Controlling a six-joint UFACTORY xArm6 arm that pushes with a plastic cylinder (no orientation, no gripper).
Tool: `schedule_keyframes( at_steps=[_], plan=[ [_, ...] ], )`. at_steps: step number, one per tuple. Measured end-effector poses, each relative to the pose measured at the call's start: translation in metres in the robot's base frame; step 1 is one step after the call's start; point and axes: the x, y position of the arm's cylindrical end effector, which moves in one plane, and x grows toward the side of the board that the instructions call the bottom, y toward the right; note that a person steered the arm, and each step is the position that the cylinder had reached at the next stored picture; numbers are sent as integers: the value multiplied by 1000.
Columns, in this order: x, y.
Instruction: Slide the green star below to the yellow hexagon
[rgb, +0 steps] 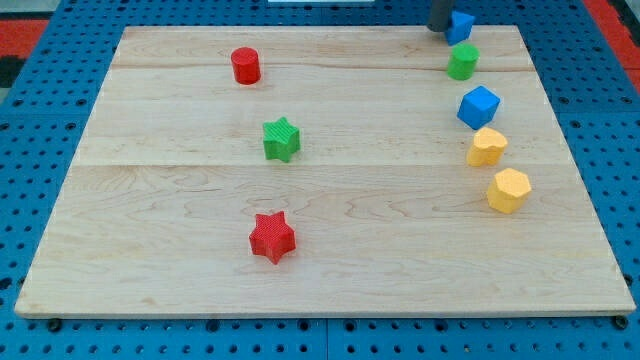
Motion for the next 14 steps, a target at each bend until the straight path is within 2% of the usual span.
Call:
schedule_keyframes(
  at_steps=[2, 3, 5, 8, 11, 12, 14],
  plan=[
    [15, -6],
    [48, -33],
    [104, -101],
    [180, -246],
    [315, -116],
    [343, -80],
    [374, -68]
  ],
)
